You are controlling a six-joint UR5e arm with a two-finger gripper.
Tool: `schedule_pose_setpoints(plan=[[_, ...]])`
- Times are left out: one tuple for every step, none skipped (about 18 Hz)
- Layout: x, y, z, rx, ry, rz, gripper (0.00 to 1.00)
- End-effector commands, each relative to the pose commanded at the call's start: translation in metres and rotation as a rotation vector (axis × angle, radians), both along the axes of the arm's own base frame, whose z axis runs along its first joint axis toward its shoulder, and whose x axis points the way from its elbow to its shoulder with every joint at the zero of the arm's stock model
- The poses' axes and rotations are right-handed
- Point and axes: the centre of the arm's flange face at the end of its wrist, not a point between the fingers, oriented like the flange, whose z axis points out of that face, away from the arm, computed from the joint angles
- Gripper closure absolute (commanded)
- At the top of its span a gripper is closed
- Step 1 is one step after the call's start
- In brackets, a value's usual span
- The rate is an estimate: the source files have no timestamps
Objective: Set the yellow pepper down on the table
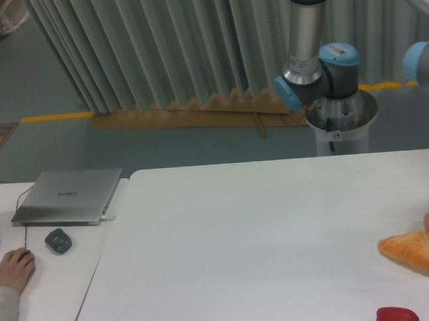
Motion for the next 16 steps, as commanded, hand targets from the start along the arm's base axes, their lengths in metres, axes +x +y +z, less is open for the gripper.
schedule_pose_setpoints(plan=[[-0.004, -0.006, 0.001, -0.004, 0.004, -0.018, 0.0], [-0.013, -0.02, 0.001, -0.012, 0.009, -0.045, 0.0], [-0.022, -0.035, 0.001, -0.014, 0.01, -0.06, 0.0], [-0.027, -0.044, 0.0, -0.005, 0.007, -0.061, 0.0], [-0.028, -0.047, 0.0, 0.017, -0.003, -0.045, 0.0], [-0.03, -0.052, 0.002, 0.034, -0.007, -0.011, 0.0], [-0.03, -0.057, 0.0, 0.042, -0.017, 0.044, 0.0], [-0.031, -0.059, -0.003, 0.052, -0.029, 0.11, 0.0], [-0.031, -0.059, -0.003, 0.065, -0.037, 0.195, 0.0], [-0.033, -0.061, -0.002, 0.081, -0.044, 0.298, 0.0], [-0.036, -0.065, -0.003, 0.095, -0.056, 0.403, 0.0], [-0.038, -0.066, -0.004, 0.109, -0.064, 0.482, 0.0], [-0.04, -0.065, -0.008, 0.114, -0.074, 0.527, 0.0], [-0.043, -0.065, -0.011, 0.116, -0.081, 0.556, 0.0], [-0.045, -0.064, -0.01, 0.12, -0.078, 0.557, 0.0], [-0.047, -0.061, -0.009, 0.125, -0.07, 0.555, 0.0]])
